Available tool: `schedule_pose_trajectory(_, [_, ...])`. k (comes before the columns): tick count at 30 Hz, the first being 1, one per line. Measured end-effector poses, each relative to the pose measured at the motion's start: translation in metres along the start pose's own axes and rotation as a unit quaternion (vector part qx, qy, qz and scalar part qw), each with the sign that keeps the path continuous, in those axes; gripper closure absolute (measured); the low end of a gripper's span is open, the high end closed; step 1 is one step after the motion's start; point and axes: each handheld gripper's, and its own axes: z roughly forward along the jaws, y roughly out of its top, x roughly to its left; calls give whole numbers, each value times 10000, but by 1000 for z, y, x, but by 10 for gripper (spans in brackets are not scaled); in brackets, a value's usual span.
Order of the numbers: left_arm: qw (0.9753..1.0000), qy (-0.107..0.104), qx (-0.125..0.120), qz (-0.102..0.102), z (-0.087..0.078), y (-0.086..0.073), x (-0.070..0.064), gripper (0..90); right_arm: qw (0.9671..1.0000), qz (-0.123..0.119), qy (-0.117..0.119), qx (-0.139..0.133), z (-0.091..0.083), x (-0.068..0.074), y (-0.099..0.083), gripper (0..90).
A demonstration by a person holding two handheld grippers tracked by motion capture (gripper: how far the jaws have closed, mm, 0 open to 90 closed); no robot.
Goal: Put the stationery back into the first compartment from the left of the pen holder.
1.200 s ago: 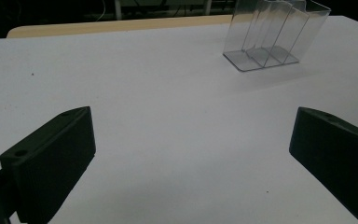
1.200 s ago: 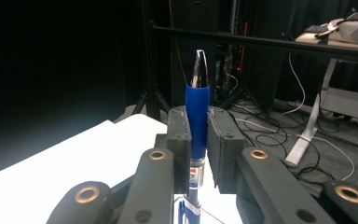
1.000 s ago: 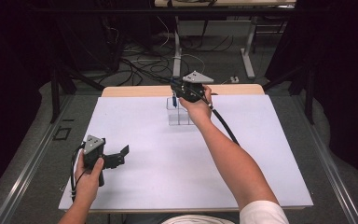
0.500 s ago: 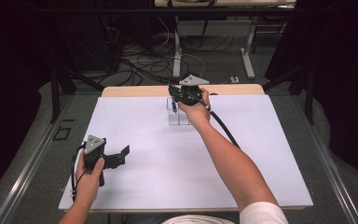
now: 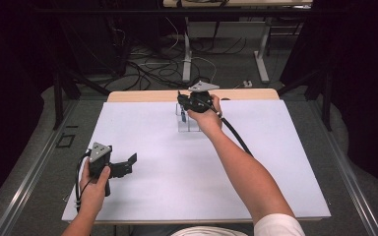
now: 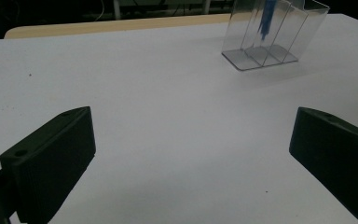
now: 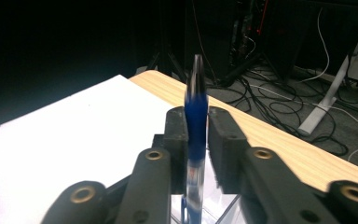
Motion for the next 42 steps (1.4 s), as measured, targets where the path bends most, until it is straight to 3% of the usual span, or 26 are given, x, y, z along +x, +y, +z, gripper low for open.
schedule_pose_trajectory(6, [10000,4,10,7,0,0,0,2,9999,-6,23,112,-6,-2,4,596])
schedule_pose_trajectory(12, [10000,7,14,6,0,0,0,2,9999,46,17,158,-16,-6,9,528])
schedule_pose_trajectory(15, [10000,10,15,5,0,0,0,2,9995,122,124,265,-22,-6,11,477])
schedule_pose_trajectory(24, [10000,10,34,1,1,0,-1,2,9989,-10,208,409,-44,1,18,290])
schedule_pose_trajectory(31, [10000,18,38,13,1,0,-1,2,9975,86,62,696,-66,3,19,178])
schedule_pose_trajectory(37, [10000,29,28,-6,1,-1,0,2,9978,16,-132,643,-89,-1,13,138])
schedule_pose_trajectory(42, [10000,39,19,-27,1,-1,0,2,9974,-28,-255,679,-110,-4,6,3])
